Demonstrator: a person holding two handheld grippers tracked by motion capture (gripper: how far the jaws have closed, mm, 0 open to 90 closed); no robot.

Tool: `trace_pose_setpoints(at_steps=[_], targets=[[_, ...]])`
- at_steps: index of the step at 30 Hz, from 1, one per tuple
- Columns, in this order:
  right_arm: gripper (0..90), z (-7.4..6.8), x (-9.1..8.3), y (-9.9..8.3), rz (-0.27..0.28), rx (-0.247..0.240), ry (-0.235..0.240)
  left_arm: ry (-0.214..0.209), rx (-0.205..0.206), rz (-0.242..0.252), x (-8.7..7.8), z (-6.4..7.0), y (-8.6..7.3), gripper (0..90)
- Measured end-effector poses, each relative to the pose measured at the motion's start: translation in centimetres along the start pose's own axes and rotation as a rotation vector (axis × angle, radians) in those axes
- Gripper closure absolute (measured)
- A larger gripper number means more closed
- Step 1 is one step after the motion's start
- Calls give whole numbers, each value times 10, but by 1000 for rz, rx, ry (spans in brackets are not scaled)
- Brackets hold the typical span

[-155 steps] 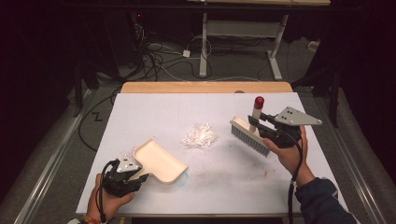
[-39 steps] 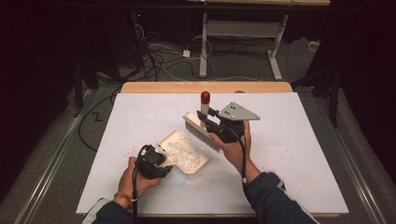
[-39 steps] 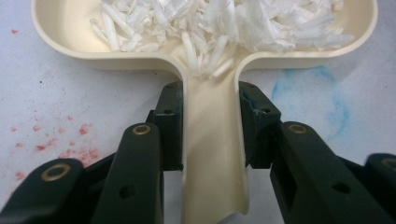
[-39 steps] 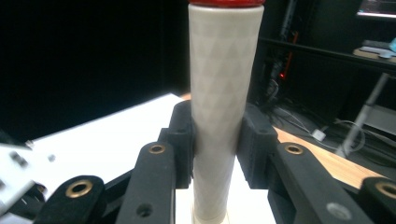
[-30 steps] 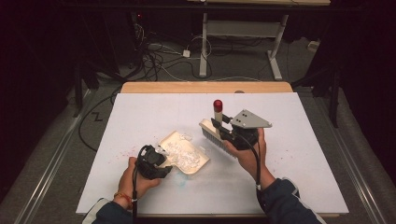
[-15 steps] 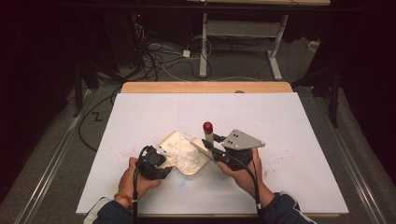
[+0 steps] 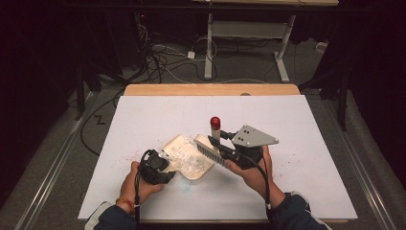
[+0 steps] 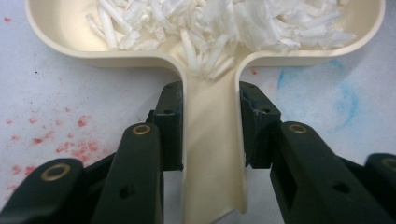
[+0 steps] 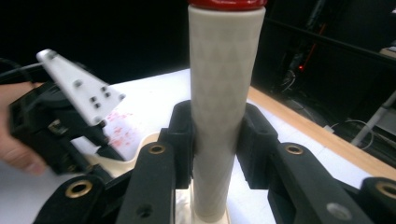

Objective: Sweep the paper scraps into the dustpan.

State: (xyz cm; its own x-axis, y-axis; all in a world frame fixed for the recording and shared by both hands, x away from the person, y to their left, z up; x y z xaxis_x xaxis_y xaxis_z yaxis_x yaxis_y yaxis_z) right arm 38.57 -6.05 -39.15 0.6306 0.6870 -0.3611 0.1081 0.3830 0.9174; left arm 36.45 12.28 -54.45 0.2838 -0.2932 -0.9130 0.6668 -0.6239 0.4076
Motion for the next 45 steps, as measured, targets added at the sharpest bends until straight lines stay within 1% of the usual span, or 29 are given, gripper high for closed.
trace_pose_setpoints(at_steps=[1, 3, 5, 6, 8, 9, 10, 11, 12, 13, 14, 15, 16, 17, 18, 20, 22, 24, 25, 26, 28, 30, 31, 33, 35, 36, 37, 42, 45], targets=[[707, 0, 0, 0, 0, 0, 0, 0, 0, 1, 0, 0, 0, 634], [707, 11, 8, 4, 5, 24, -11, -1, -3, 2, 0, 0, 0, 634], [707, 13, 11, 6, 7, 20, -17, -2, -2, 1, 0, 0, 0, 634], [707, 17, 14, 8, 8, 17, -32, -1, -2, 0, 0, 0, 0, 634], [707, 25, 24, 12, 12, 5, -62, -3, -1, 1, 1, 0, 0, 634], [706, 34, 35, 14, 38, 8, -101, -3, 1, -1, 0, -1, 1, 634], [706, 34, 35, 14, 38, 8, -101, -3, 1, 2, 1, -1, 1, 634], [707, 38, 41, 13, 43, -3, -111, -3, -2, 3, 1, -1, 2, 634], [707, 44, 54, 10, 44, -9, -130, -3, -1, 2, 1, -1, 2, 634], [707, 44, 54, 10, 44, -9, -130, -5, 0, 3, 1, -1, 2, 634], [707, 47, 61, 9, 40, -14, -137, -8, -2, 4, 1, -1, 2, 634], [707, 51, 75, 4, 27, -28, -138, -9, -1, 3, 1, -2, 2, 634], [707, 51, 75, 4, 27, -28, -138, -8, 1, 1, 1, -2, 2, 634], [707, 51, 82, 1, 15, -24, -131, -6, 0, 2, 1, -2, 3, 634], [707, 50, 93, -4, -1, -20, -112, -5, 0, 3, 1, -2, 3, 634], [707, 44, 98, -5, 12, 1, -60, -6, -1, 5, 1, -2, 3, 634], [706, 40, 98, -5, 11, -11, -48, 0, -6, 9, 1, -3, 3, 634], [703, 26, 96, -5, 9, -26, 1, -3, -9, 13, 1, -3, 3, 633], [703, 26, 96, -5, 9, -26, 1, -3, -10, 13, 1, -3, 3, 633], [703, 16, 92, -6, 16, -43, 38, -3, -10, 13, 2, -3, 3, 634], [703, 12, 90, -6, 22, -47, 59, -1, -11, 14, 2, -2, 3, 633], [704, 4, 85, -5, 25, -50, 95, -3, -15, 13, 1, -2, 2, 634], [703, -3, 79, -7, 18, -77, 103, -4, -13, 12, 1, -2, 2, 634], [704, -5, 76, -7, 19, -75, 109, -6, -14, 11, 1, -3, 2, 634], [707, -10, 65, -6, 29, -87, 139, -5, -15, 13, 1, -3, 2, 634], [707, -10, 65, -6, 29, -87, 139, -4, -14, 13, 1, -2, 2, 634], [707, -13, 57, -5, 36, -85, 161, -2, -11, 14, 1, -3, 1, 633], [706, -14, 44, 0, 51, -96, 153, -3, -18, 21, 1, -2, 1, 633], [706, -5, 36, 3, 64, -79, 128, 0, -22, 22, 2, -2, 1, 633]])
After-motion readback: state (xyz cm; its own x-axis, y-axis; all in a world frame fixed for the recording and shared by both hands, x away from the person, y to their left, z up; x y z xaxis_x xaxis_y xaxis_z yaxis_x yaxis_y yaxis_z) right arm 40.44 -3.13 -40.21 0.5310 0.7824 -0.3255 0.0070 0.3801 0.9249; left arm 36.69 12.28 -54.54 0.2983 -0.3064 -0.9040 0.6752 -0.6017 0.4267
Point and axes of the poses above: each handheld gripper's, and its own axes: x roughly forward along the jaws, y roughly out of its top, z roughly to its right, the point moved 9 cm from there along x, roughly forward along the jaws, and after that the axes turned 4 degrees about -z, right-handed, at the moved point
